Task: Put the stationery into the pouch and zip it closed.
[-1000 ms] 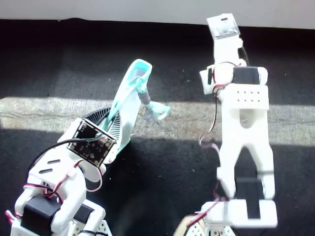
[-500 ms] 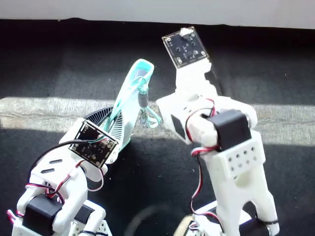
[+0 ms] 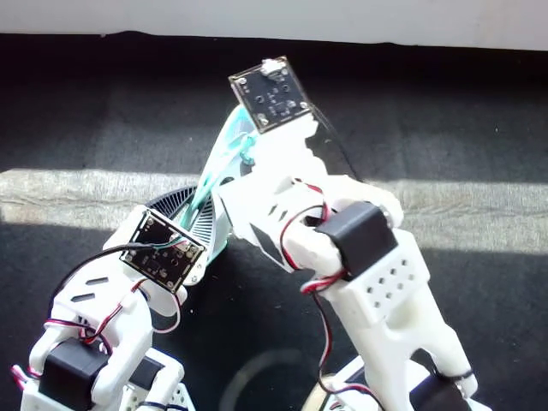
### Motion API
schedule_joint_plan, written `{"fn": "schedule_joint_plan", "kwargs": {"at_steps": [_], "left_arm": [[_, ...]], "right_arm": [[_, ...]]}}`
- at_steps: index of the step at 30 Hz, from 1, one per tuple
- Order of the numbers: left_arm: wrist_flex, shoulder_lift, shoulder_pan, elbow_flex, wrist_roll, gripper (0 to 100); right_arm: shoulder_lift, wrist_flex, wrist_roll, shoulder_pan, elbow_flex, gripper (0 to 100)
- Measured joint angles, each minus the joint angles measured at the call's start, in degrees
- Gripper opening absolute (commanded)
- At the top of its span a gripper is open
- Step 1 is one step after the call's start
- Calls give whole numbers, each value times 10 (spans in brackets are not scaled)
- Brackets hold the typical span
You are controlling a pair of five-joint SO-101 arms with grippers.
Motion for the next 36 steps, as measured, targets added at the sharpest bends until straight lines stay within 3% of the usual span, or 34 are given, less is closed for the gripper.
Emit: {"fn": "schedule_joint_plan", "kwargs": {"at_steps": [9,19,24,36], "left_arm": [[-1,0,-4,0,0,10],[-3,0,-5,1,0,10],[-3,0,-4,1,0,10],[-3,0,-4,1,0,10]], "right_arm": [[39,-71,3,0,38,266],[41,-107,130,18,48,181],[42,-129,135,60,52,7],[42,-151,146,86,52,5]]}}
